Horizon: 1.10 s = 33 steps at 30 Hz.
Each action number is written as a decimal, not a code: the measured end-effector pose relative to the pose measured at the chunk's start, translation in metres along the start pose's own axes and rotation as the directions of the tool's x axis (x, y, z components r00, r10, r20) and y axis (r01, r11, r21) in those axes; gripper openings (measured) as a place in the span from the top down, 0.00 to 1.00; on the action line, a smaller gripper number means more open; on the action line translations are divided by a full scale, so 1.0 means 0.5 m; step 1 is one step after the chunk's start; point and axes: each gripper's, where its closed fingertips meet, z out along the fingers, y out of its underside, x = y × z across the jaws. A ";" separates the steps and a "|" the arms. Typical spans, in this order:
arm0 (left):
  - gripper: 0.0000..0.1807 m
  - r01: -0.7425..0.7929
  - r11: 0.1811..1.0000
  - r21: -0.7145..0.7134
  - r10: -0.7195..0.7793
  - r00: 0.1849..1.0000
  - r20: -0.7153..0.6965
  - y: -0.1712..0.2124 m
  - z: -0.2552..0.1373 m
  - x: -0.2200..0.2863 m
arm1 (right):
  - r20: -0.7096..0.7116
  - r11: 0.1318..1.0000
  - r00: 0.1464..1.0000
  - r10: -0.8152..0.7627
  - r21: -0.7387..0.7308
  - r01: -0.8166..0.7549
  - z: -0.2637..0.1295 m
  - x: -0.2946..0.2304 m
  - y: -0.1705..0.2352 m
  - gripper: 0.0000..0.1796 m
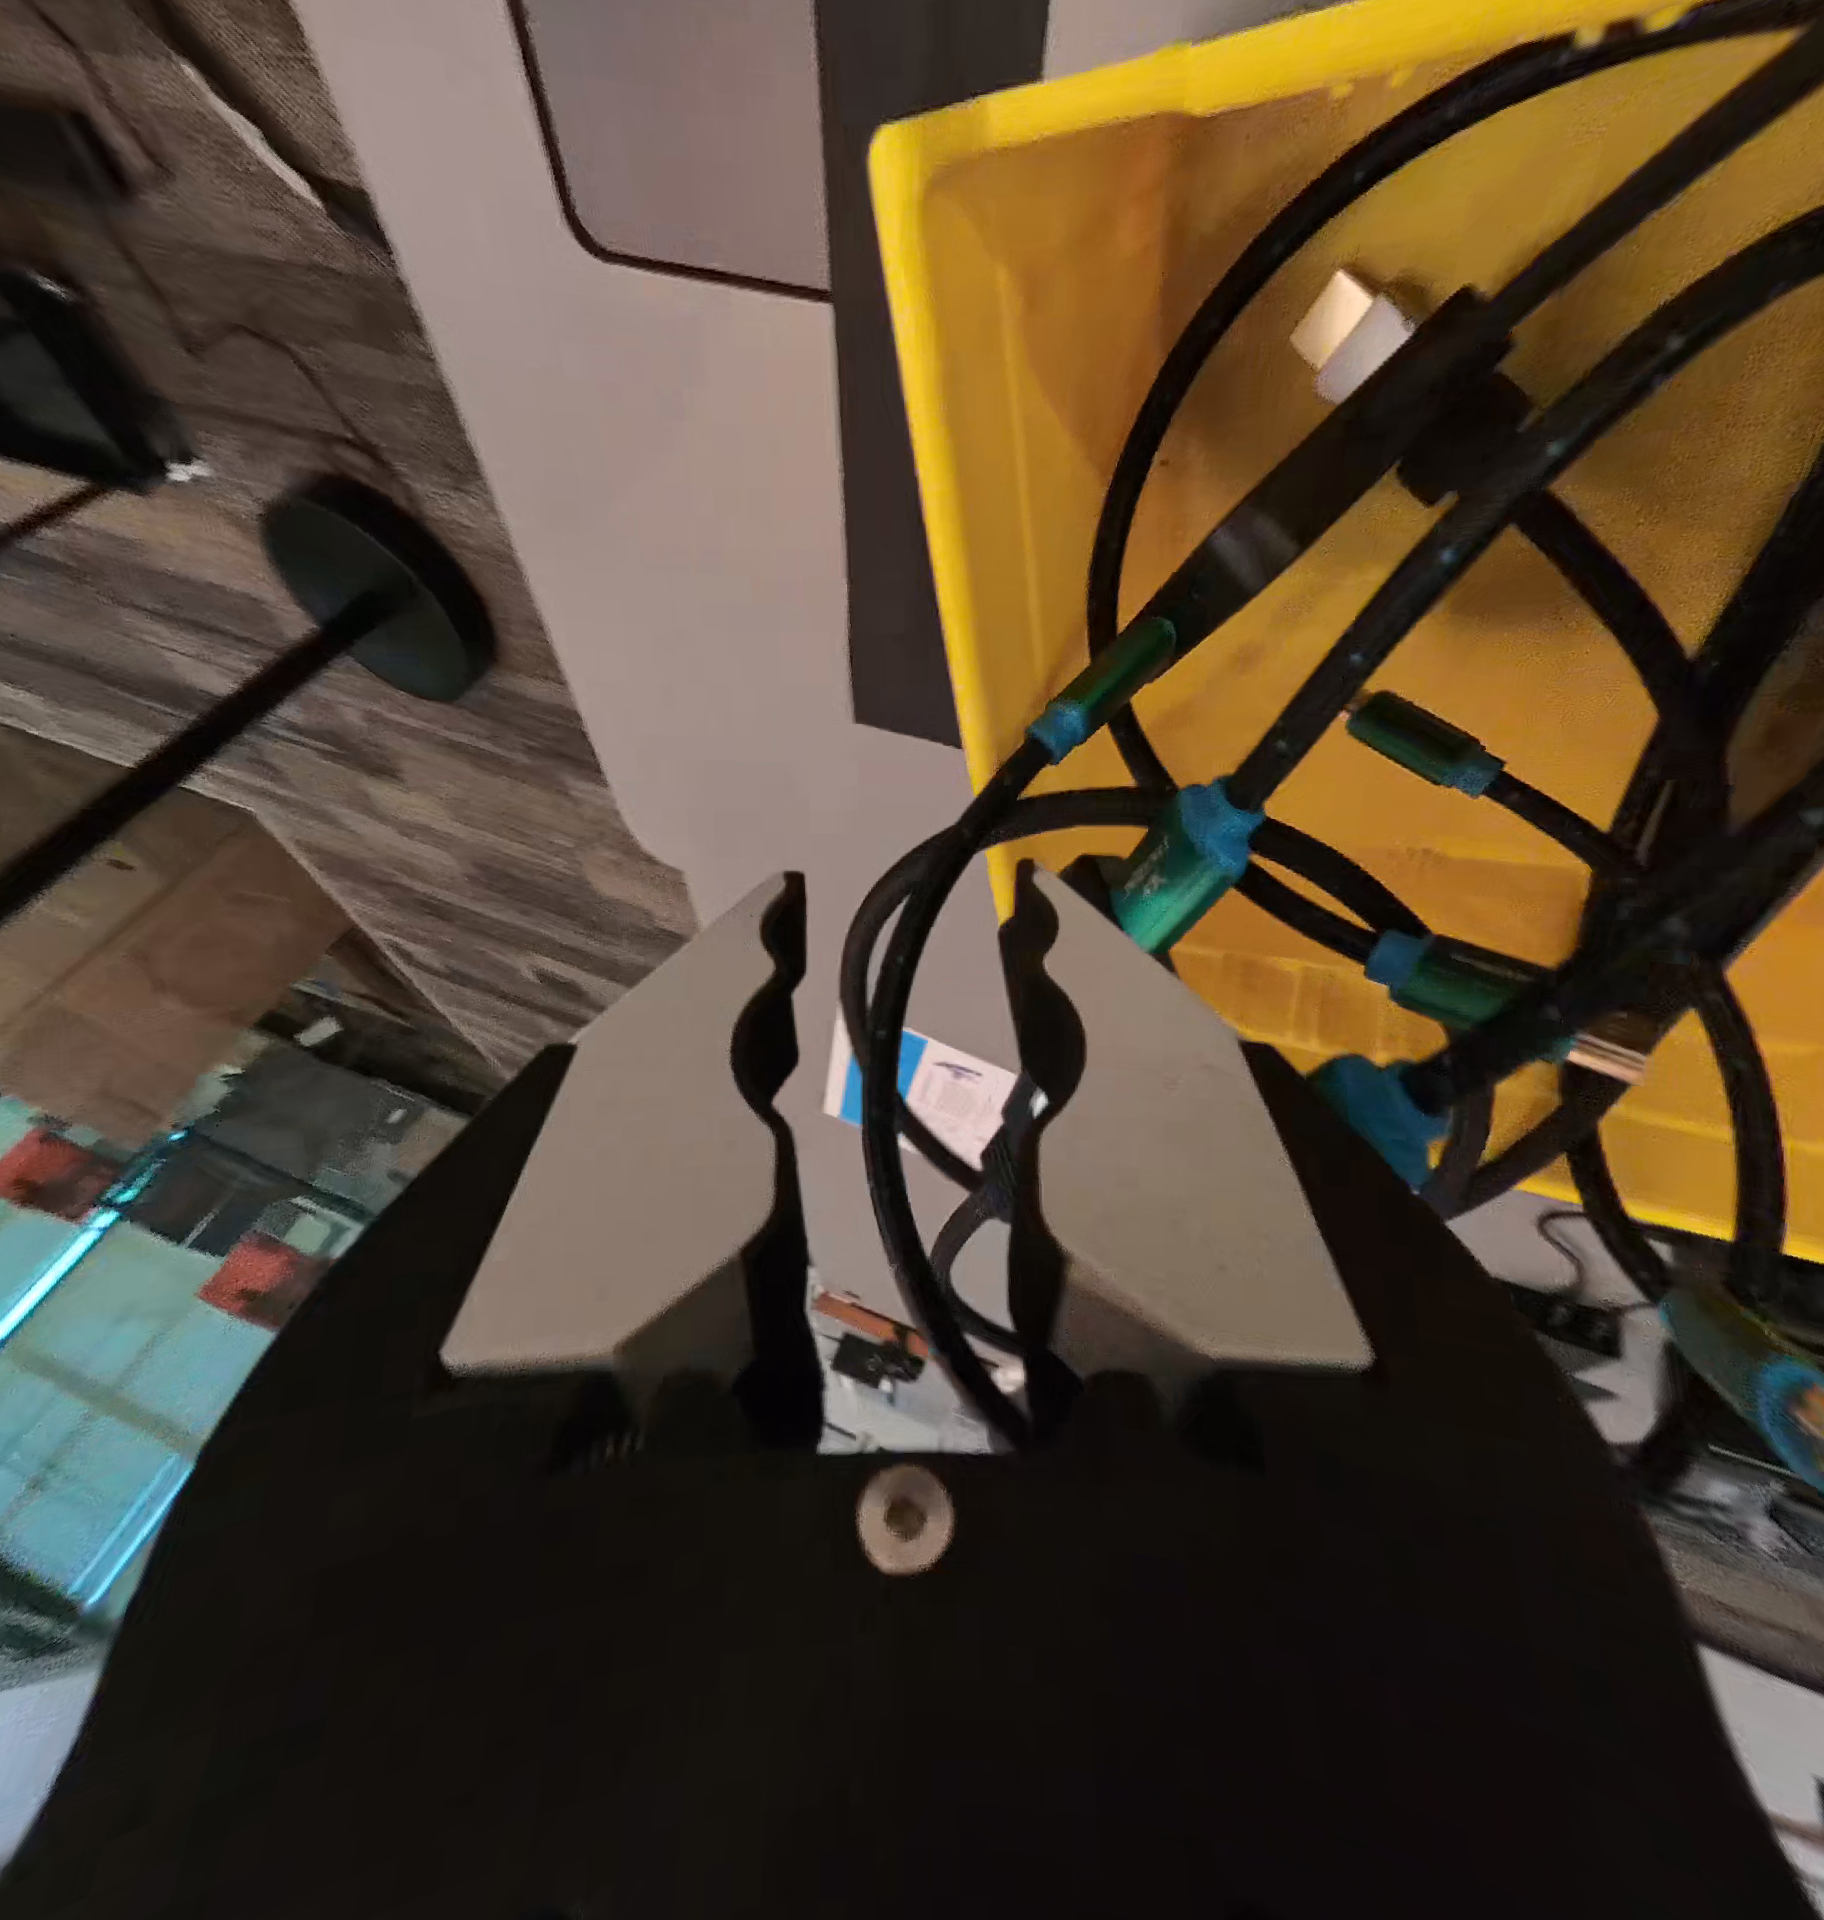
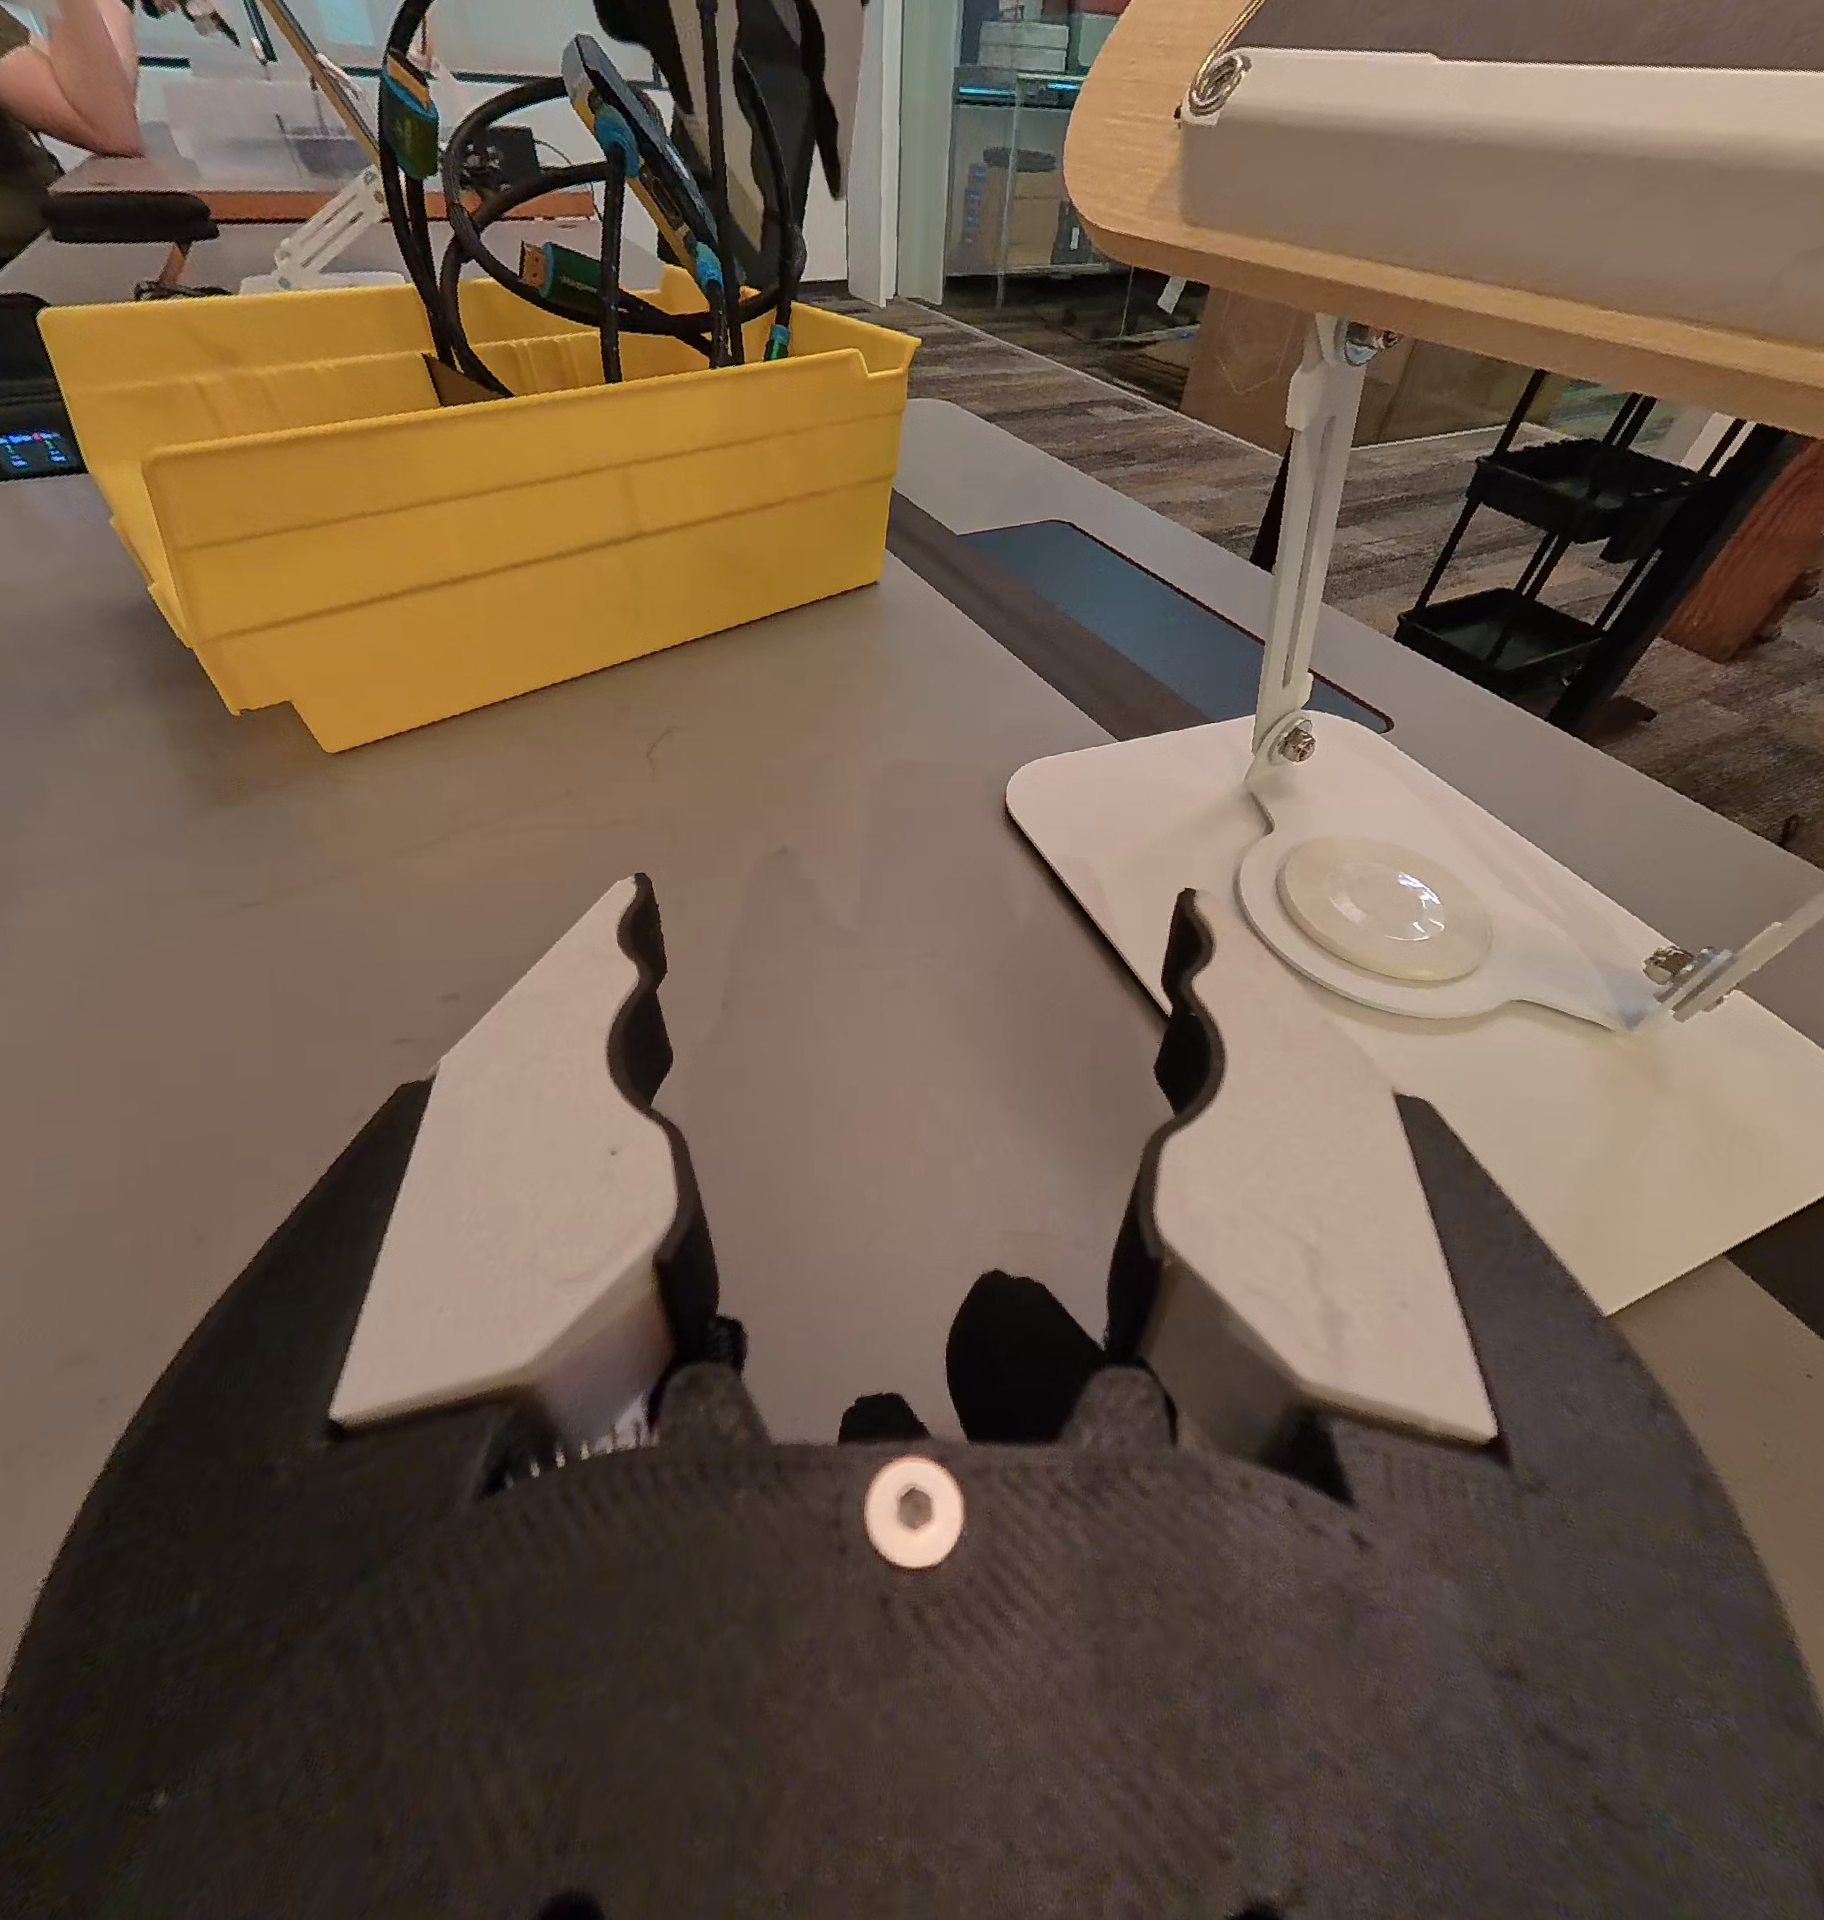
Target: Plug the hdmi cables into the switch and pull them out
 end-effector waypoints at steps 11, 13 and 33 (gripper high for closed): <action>0.96 0.040 0.988 -0.151 -0.058 0.992 -0.115 0.051 0.011 0.022 | 0.004 1.000 1.000 0.000 -0.001 0.000 0.000 -0.001 0.000 0.47; 0.96 0.066 0.990 -0.122 -0.076 0.994 -0.082 0.051 -0.007 0.018 | 0.005 1.000 1.000 0.000 -0.001 0.000 0.000 -0.001 0.000 0.47; 0.96 0.503 0.851 0.147 -0.516 0.854 0.062 0.203 -0.027 0.087 | 0.004 1.000 1.000 -0.012 -0.008 0.012 0.001 -0.004 0.002 0.47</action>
